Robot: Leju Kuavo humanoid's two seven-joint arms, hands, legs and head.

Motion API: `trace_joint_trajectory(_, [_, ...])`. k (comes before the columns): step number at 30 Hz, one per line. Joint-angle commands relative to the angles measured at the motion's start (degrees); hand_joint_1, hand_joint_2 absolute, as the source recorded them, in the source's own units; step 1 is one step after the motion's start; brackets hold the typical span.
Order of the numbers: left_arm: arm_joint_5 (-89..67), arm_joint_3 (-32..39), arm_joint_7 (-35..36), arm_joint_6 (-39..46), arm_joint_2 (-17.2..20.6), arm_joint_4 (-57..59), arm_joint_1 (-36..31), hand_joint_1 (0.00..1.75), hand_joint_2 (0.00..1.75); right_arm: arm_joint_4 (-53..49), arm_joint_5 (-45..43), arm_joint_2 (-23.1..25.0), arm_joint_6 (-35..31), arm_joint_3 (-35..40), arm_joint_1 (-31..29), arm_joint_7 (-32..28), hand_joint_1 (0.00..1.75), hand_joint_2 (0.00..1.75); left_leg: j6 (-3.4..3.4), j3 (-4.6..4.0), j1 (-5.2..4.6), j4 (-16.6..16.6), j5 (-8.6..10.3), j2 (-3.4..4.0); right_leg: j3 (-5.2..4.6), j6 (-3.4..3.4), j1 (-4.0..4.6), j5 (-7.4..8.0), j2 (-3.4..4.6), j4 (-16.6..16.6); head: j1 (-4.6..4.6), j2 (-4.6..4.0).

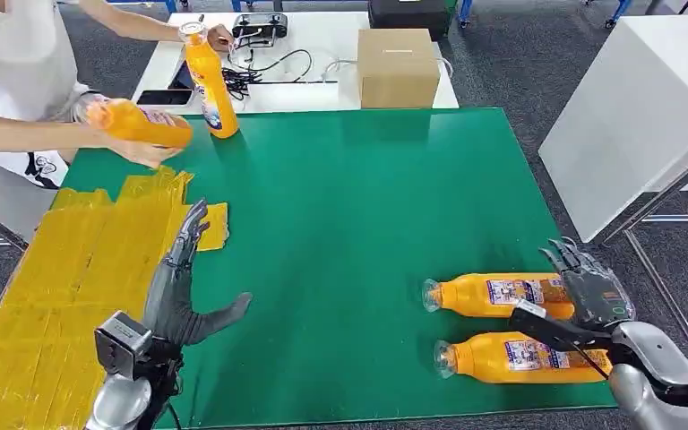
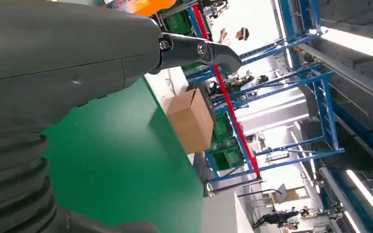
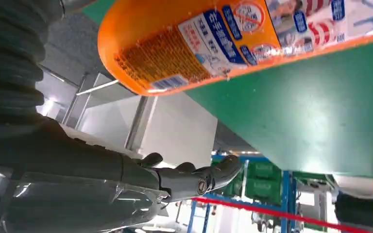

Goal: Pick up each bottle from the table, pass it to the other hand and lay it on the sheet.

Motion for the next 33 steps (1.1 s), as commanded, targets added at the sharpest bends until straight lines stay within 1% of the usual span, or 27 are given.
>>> trace_joint_trajectory(1, [0.7,-1.7,0.0,-0.1,1.2,3.3,-2.7,0.0,1.75,6.8,-0.7,0.8,1.8,2.5,-2.6,-0.6,0.0,1.75,-0.05,0.26,0.05,-0.1,-0.03,0.02,0.3,0.0,0.05,0.0,-0.01,-0.2,0.0,0.0])
trace_joint_trajectory(2, [0.7,-1.8,0.0,-0.1,1.2,3.6,-2.9,0.0,1.75,8.0,-0.5,1.1,1.9,3.0,-3.3,-0.7,0.0,1.75,-0.06,0.34,0.05,-0.1,-0.06,0.06,0.39,0.01,0.05,-0.01,0.01,-0.2,0.0,0.0])
trace_joint_trajectory(3, [0.9,-2.0,0.0,-0.1,1.2,3.6,-3.0,0.0,1.75,9.0,-0.4,1.2,2.0,3.8,-3.9,-0.8,0.0,1.75,-0.05,0.22,0.04,-0.1,-0.03,0.08,0.25,0.0,0.04,0.02,0.05,-0.2,0.0,0.0])
trace_joint_trajectory(4, [1.0,-2.1,0.0,-0.1,1.3,3.6,-3.1,0.0,1.75,9.7,-0.3,1.2,2.0,4.3,-4.2,-0.8,0.0,1.75,-0.07,0.34,0.05,-0.1,-0.05,0.13,0.36,0.0,0.05,0.02,0.09,-0.2,0.0,0.0])
trace_joint_trajectory(5, [1.1,-2.1,0.0,-0.1,1.3,3.6,-3.2,0.0,1.75,10.2,-0.1,1.4,2.0,4.8,-4.6,-0.8,0.0,1.75,-0.05,0.24,0.04,-0.1,-0.02,0.1,0.27,0.0,0.04,0.03,0.07,-0.2,0.0,0.0])
trace_joint_trajectory(6, [1.3,-2.2,0.0,-0.2,1.3,3.7,-3.3,0.0,1.75,11.5,0.1,1.6,2.1,5.5,-5.4,-0.8,0.0,1.75,-0.07,0.35,0.05,-0.1,-0.04,0.15,0.37,-0.01,0.05,0.03,0.11,-0.2,0.0,0.0])
trace_joint_trajectory(7, [1.5,-2.2,0.0,-0.2,1.2,3.8,-3.4,0.0,1.75,12.6,0.4,1.9,2.2,6.1,-6.1,-0.7,0.0,1.75,-0.06,0.23,0.05,-0.1,-0.02,0.13,0.25,-0.01,0.05,0.04,0.1,-0.2,0.0,0.0])
trace_joint_trajectory(8, [1.5,-2.4,0.1,-0.2,1.1,4.0,-3.5,0.0,1.75,13.9,1.0,2.3,2.2,6.8,-6.9,-0.4,0.0,1.75,-0.08,0.34,0.05,-0.1,-0.03,0.15,0.36,-0.01,0.05,0.04,0.11,-0.2,0.02,0.0])
trace_joint_trajectory(9, [1.5,-2.5,0.1,-0.2,1.0,4.1,-3.6,0.0,1.75,15.1,1.3,2.8,2.1,7.3,-7.4,-0.2,0.0,1.75,-0.07,0.27,0.06,-0.1,-0.02,0.17,0.28,-0.02,0.06,0.06,0.14,-0.2,0.0,0.0])
trace_joint_trajectory(10, [1.5,-2.8,0.0,-0.1,1.0,4.1,-3.6,0.0,1.75,16.4,1.7,3.0,2.0,8.0,-8.0,-0.2,0.0,1.75,-0.06,0.19,0.06,-0.1,-0.01,0.13,0.21,-0.02,0.07,0.06,0.11,-0.2,0.0,0.0])
trace_joint_trajectory(11, [1.4,-3.0,0.1,-0.1,1.0,4.0,-3.6,0.0,1.75,17.7,2.2,3.2,1.7,8.7,-8.5,0.0,0.0,1.75,-0.08,0.32,0.07,-0.1,-0.03,0.18,0.33,-0.03,0.07,0.05,0.14,-0.2,0.0,0.0])
trace_joint_trajectory(13, [1.5,-3.4,0.0,-0.1,1.1,3.7,-3.6,0.0,1.75,19.3,2.8,3.5,1.3,9.5,-9.3,0.0,0.0,1.75,-0.08,0.3,0.07,-0.1,-0.02,0.13,0.33,-0.02,0.07,0.04,0.09,-0.2,0.0,0.0])
trace_joint_trajectory(14, [1.6,-3.7,0.0,0.0,1.1,3.7,-3.7,0.0,1.75,20.8,3.4,3.8,0.9,10.4,-10.2,0.0,0.0,1.75,-0.05,0.19,0.08,-0.1,-0.02,0.12,0.21,-0.02,0.08,0.05,0.1,-0.2,0.0,0.0])
trace_joint_trajectory(15, [1.7,-3.8,0.0,0.0,1.1,3.7,-3.8,0.0,1.75,22.0,3.9,4.2,0.5,11.0,-11.1,0.0,0.0,1.75,-0.08,0.34,0.08,-0.1,-0.04,0.18,0.35,-0.02,0.08,0.05,0.14,-0.2,0.0,0.0])
trace_joint_trajectory(16, [1.9,-4.0,-0.1,0.0,1.1,3.9,-4.0,0.0,1.75,23.1,4.4,4.6,0.1,11.6,-11.9,0.2,0.0,1.75,-0.06,0.25,0.06,-0.1,-0.02,0.15,0.26,-0.02,0.06,0.05,0.13,-0.2,-0.02,0.0])
trace_joint_trajectory(17, [2.0,-4.1,-0.1,0.1,1.0,4.2,-4.2,0.0,1.75,24.4,5.0,5.0,-0.4,12.4,-12.9,0.1,0.05,1.75,-0.08,0.37,0.06,-0.2,-0.05,0.24,0.35,-0.02,0.07,0.06,0.2,-0.2,0.0,0.0])
trace_joint_trajectory(18, [2.1,-4.1,-0.1,0.1,0.9,4.2,-4.2,0.0,1.75,25.2,5.4,5.3,-0.8,12.9,-13.5,0.2,0.59,1.75,-0.07,0.32,0.08,-0.1,-0.04,0.23,0.33,-0.01,0.09,0.06,0.18,-0.2,0.0,0.0])
trace_joint_trajectory(19, [2.3,-4.1,-0.1,0.2,0.9,4.4,-4.4,0.0,1.75,26.1,6.0,5.8,-1.4,13.3,-14.2,0.3,1.38,1.75,-0.08,0.41,0.1,-0.2,-0.06,0.32,0.41,-0.01,0.1,0.07,0.24,-0.3,0.0,0.0])
trace_joint_trajectory(20, [2.4,-4.1,-0.1,0.1,0.8,4.5,-4.4,0.0,1.75,26.5,6.2,6.1,-1.7,13.4,-14.5,0.5,1.45,1.75,-0.07,0.36,0.09,-0.1,-0.03,0.29,0.36,-0.01,0.09,0.08,0.21,-0.2,0.0,0.0])
trace_joint_trajectory(21, [2.4,-4.1,-0.1,0.2,0.8,4.5,-4.4,0.0,1.75,27.3,6.6,6.5,-2.0,13.9,-15.0,0.6,1.57,1.75,-0.05,0.23,0.08,-0.1,0.0,0.2,0.24,-0.01,0.08,0.06,0.13,-0.2,0.0,0.0])
trace_joint_trajectory(22, [2.5,-4.2,-0.1,0.2,0.7,4.5,-4.5,0.0,1.75,28.2,6.9,6.9,-2.7,14.0,-15.3,0.7,1.59,1.75,-0.05,0.16,0.08,-0.1,0.01,0.17,0.17,-0.01,0.08,0.06,0.11,-0.1,0.0,0.0])
trace_joint_trajectory(24, [2.5,-4.2,-0.1,0.3,0.5,4.6,-4.5,0.0,1.75,29.0,7.6,7.8,-3.8,13.9,-15.6,0.9,1.55,1.75,-0.08,0.35,0.09,-0.1,0.0,0.22,0.36,-0.01,0.09,0.07,0.15,-0.2,0.0,0.0])
trace_joint_trajectory(25, [2.6,-4.3,0.0,0.3,0.5,4.7,-4.4,0.0,1.75,29.1,7.7,8.0,-4.1,13.8,-15.5,0.9,1.57,1.75,-0.08,0.39,0.09,-0.1,-0.01,0.22,0.41,-0.01,0.09,0.07,0.14,-0.2,0.0,0.0])
trace_joint_trajectory(27, [2.6,-4.3,0.0,0.3,0.4,4.8,-4.3,0.0,1.75,29.2,8.0,8.6,-5.0,13.7,-15.3,1.2,1.54,1.75,-0.08,0.41,0.1,-0.1,-0.01,0.17,0.42,-0.01,0.09,0.05,0.09,-0.2,0.0,0.0])
trace_joint_trajectory(28, [2.7,-4.3,0.0,0.3,0.4,4.8,-4.3,0.0,1.75,29.4,8.3,8.8,-5.3,13.6,-15.2,1.3,1.59,1.75,-0.06,0.37,0.09,-0.1,0.0,0.13,0.4,-0.02,0.08,0.04,0.06,-0.2,0.02,0.0])
trace_joint_trajectory(32, [2.8,-4.2,0.1,0.2,0.3,4.7,-4.2,0.0,1.75,29.6,8.7,9.4,-6.3,13.1,-15.1,1.5,1.61,1.75,-0.08,0.48,0.09,-0.1,0.0,0.18,0.5,-0.03,0.09,0.05,0.09,-0.2,0.0,0.0])
trace_joint_trajectory(33, [2.8,-4.2,0.2,0.2,0.2,4.7,-4.1,0.0,1.75,29.6,8.9,9.8,-7.1,12.7,-15.0,1.6,1.73,1.75,-0.07,0.43,0.09,-0.1,0.01,0.15,0.45,-0.02,0.08,0.05,0.07,-0.2,0.0,0.0])
